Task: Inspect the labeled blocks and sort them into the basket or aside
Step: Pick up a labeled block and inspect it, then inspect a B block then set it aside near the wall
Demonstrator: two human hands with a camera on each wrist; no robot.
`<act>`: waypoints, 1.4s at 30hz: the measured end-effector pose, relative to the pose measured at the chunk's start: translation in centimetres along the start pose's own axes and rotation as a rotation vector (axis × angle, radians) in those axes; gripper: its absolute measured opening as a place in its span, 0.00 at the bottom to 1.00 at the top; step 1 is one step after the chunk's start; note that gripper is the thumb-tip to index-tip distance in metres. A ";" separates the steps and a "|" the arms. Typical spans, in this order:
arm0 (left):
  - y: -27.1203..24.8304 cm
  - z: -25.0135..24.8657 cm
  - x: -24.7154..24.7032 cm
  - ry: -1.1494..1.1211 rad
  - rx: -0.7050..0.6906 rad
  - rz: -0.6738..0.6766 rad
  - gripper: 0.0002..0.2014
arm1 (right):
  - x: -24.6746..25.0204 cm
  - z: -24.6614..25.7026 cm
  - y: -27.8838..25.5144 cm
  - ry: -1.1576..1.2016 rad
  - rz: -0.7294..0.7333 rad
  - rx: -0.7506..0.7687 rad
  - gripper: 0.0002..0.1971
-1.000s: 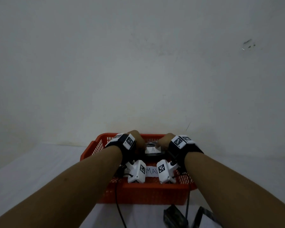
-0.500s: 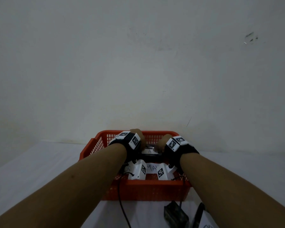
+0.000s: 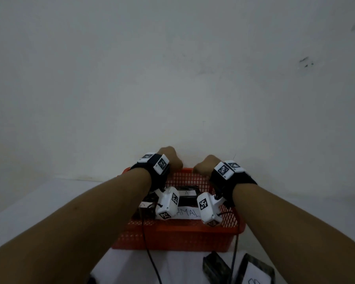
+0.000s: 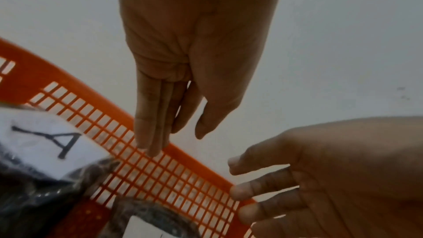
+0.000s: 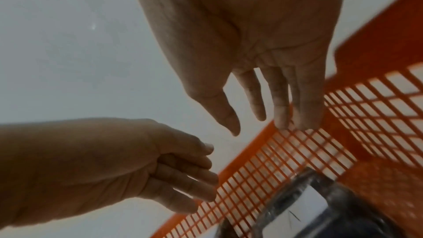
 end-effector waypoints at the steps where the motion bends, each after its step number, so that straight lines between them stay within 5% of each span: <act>1: -0.1 -0.2 0.8 -0.054 -0.008 0.024 0.14 | 1.1 0.9 -0.4 -0.035 -0.036 0.026 0.15; 7: -4.2 -1.8 7.3 -0.054 -0.240 -0.032 0.15 | 5.8 4.5 -5.5 -0.104 -0.096 0.226 0.37; 15: -12.9 -0.4 10.2 0.101 -0.440 -0.022 0.28 | 7.0 4.0 -15.3 -0.129 0.011 0.376 0.47; 23: -21.8 -1.2 9.6 -0.030 -0.556 0.040 0.23 | 8.5 0.3 -22.4 -0.123 -0.011 0.447 0.42; 29: -27.8 -3.2 6.9 -0.127 -0.655 0.152 0.15 | 9.3 -3.1 -26.9 -0.135 0.053 0.429 0.28; 35: -30.9 -5.2 3.7 -0.136 -0.691 0.153 0.16 | 8.6 -8.2 -27.0 -0.325 0.134 0.376 0.43; 42: -31.8 -7.0 -0.5 -0.132 -0.575 0.196 0.15 | 7.9 -11.8 -25.5 -0.343 0.214 0.320 0.40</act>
Point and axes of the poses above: each hand's wrist, its own y-axis towards the middle knuckle, its own x-axis out of the back of the hand, z = x × y, the point moved 7 cm from there along y, towards the middle knuckle, and after that the axes turned 15 degrees about -z, right-handed, at the moved point
